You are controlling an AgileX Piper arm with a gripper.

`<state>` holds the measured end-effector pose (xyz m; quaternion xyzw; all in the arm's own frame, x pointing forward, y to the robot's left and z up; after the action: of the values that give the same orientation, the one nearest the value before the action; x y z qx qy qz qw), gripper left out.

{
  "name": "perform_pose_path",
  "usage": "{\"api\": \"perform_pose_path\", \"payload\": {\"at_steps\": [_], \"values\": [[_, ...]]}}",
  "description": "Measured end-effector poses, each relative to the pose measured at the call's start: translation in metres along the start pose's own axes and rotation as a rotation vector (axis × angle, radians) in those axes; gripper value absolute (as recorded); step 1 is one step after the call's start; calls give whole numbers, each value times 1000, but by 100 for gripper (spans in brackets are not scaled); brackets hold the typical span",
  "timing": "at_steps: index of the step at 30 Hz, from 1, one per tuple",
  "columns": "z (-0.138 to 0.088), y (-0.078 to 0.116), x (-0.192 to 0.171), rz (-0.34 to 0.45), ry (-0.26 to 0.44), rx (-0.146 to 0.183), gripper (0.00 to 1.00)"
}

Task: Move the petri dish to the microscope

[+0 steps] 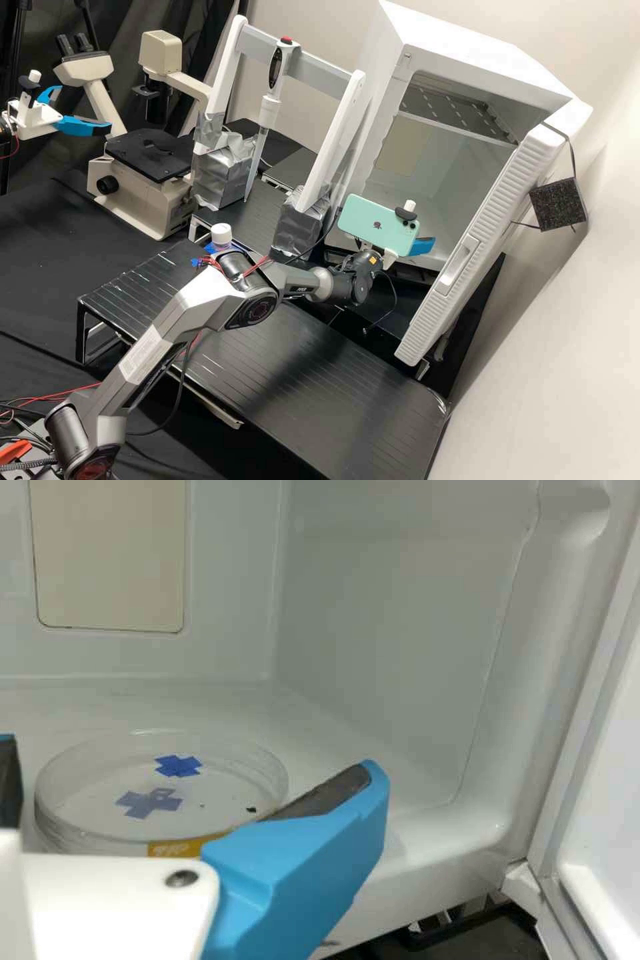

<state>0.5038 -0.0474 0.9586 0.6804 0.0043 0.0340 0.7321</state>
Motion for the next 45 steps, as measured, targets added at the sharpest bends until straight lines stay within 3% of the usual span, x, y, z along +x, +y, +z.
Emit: {"api": "perform_pose_path", "payload": {"at_steps": [36, 45], "values": [[-3, -2, -2, -10, 1, -3, 0], [4, 20, -31, 26, -33, 14, 0]]}}
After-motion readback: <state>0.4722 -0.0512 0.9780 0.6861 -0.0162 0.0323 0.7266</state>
